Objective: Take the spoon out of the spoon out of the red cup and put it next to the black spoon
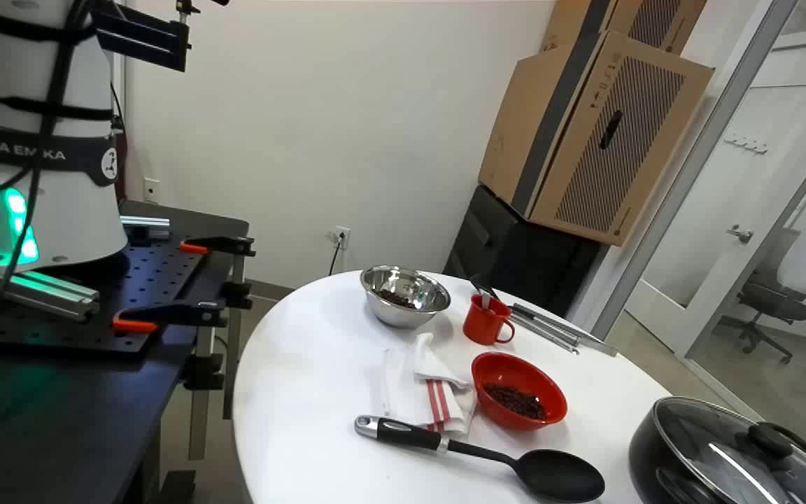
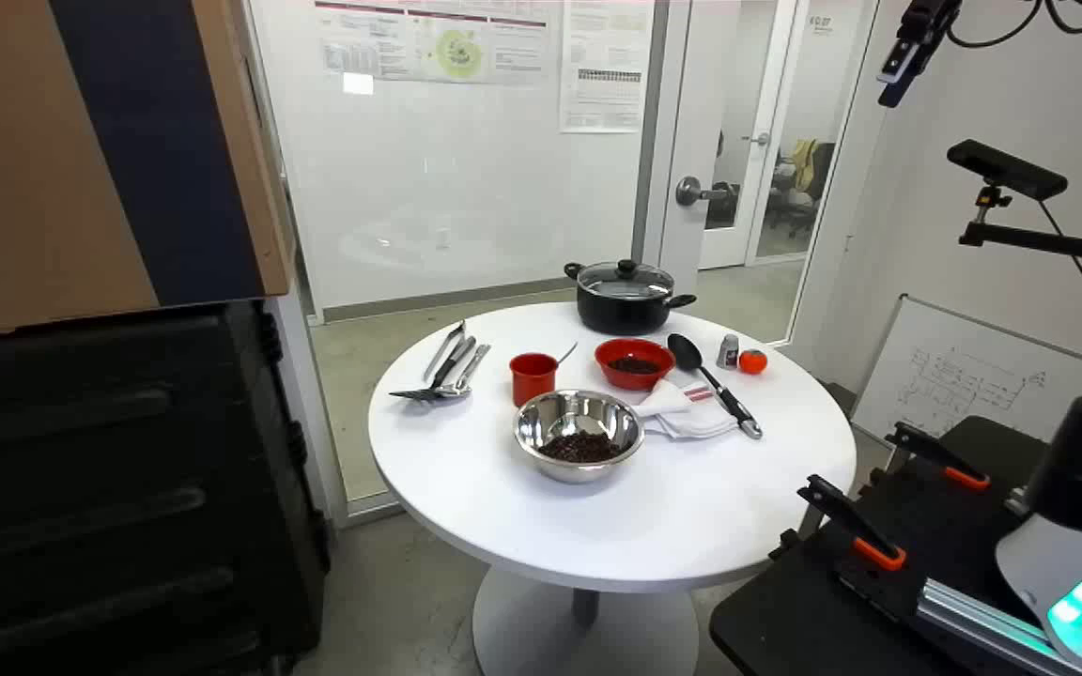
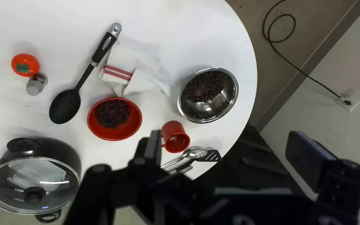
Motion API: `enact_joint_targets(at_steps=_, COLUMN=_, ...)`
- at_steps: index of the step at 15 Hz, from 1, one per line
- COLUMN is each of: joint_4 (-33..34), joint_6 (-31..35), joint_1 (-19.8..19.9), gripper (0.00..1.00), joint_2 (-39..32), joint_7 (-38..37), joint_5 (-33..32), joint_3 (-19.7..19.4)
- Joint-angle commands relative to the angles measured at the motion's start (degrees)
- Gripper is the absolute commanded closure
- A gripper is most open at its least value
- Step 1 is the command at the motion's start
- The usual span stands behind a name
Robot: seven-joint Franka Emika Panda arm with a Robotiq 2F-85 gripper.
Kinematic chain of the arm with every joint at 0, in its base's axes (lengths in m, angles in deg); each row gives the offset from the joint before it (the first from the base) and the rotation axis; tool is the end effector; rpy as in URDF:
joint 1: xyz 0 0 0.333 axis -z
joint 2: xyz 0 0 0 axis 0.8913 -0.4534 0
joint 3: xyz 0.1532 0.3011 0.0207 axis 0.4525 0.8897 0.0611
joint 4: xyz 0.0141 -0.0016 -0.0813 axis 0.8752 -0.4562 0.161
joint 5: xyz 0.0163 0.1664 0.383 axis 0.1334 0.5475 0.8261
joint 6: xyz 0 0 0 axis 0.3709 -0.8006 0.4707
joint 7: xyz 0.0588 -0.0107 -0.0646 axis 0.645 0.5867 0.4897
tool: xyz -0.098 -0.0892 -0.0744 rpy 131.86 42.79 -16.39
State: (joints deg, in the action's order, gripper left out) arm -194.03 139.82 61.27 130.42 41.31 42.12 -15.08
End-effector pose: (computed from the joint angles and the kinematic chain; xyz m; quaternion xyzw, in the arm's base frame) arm 0.3290 -0.1449 0.5052 -0.9742 -0.1522 -0.1056 0.1290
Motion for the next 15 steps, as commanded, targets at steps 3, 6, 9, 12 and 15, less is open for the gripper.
enact_joint_targets(at_steps=3, joint_4=0.1, joint_6=-0.1, joint_1=1.6, gripper=0.0, joint_2=-0.5, joint_7=0.9, joint_5=1.0, joint_3=1.1)
enact_joint_targets(at_steps=6, joint_4=0.1, joint_6=-0.1, joint_1=1.6, gripper=0.0, joint_2=-0.5, joint_7=0.9, joint_5=1.0, joint_3=1.1)
enact_joint_targets(at_steps=9, joint_4=0.1, joint_6=-0.1, joint_1=1.6, gripper=0.0, joint_2=-0.5, joint_7=0.9, joint_5=1.0, joint_3=1.1)
enact_joint_targets(at_steps=12, joint_4=0.1, joint_6=-0.1, joint_1=1.6, gripper=0.0, joint_2=-0.5, joint_7=0.9, joint_5=1.0, joint_3=1.1)
enact_joint_targets(at_steps=15, joint_4=-0.7, joint_6=0.9, joint_1=1.8, gripper=0.0, joint_2=-0.9, joint_7=1.0, joint_5=0.7, joint_3=2.0)
